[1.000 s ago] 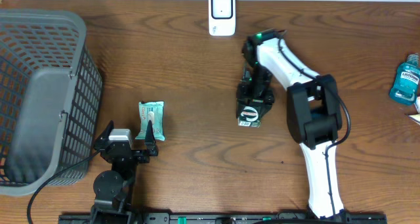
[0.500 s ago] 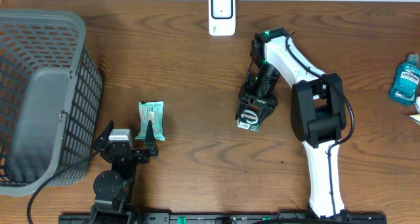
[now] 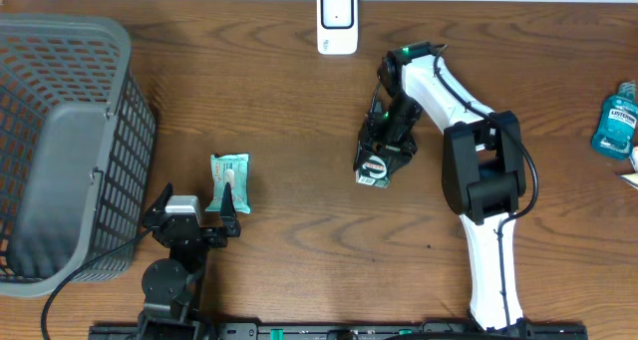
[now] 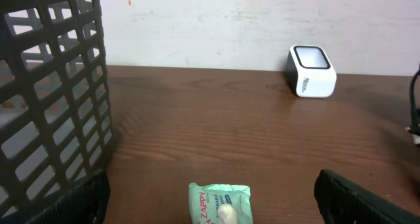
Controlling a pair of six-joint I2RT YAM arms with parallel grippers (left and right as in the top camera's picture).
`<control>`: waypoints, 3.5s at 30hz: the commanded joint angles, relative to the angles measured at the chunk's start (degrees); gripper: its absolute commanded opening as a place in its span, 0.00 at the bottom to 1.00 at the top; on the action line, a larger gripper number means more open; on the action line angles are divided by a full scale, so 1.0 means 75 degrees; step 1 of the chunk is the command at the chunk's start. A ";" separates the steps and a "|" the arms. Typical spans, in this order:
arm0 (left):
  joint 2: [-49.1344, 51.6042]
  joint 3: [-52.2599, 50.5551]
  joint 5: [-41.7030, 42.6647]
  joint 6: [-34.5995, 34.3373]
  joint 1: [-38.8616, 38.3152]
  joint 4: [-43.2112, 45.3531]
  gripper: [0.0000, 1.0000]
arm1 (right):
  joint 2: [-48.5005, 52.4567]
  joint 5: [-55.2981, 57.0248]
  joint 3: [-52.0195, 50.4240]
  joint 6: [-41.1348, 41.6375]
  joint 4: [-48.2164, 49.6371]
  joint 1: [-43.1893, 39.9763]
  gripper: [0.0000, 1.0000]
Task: Scan the item barcode
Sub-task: 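Carry the round tin to the white scanner and hold it there, then move the round tin to the right edge and release it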
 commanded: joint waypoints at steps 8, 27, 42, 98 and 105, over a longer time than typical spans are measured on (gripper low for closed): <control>-0.0015 -0.0166 -0.0070 0.0020 0.0029 -0.0256 0.98 | 0.0079 0.1463 0.1789 0.0557 0.0256 0.0017 0.20; -0.0015 -0.0166 -0.0070 0.0020 0.0029 -0.0256 0.98 | 0.0082 0.4983 0.2853 0.0822 0.5327 0.0755 0.31; -0.0015 -0.0166 -0.0073 0.0020 0.0029 -0.0256 0.98 | 0.1274 0.5552 0.2678 -0.0635 1.0180 0.0889 0.40; -0.0015 -0.0166 -0.0070 0.0020 0.0029 -0.0256 0.98 | 0.0627 0.6997 0.1661 -0.0717 0.4590 -0.5234 0.88; -0.0015 -0.0166 -0.0070 0.0020 0.0029 -0.0256 0.98 | -0.0184 0.6610 0.2081 -0.0711 0.4520 -0.4896 0.99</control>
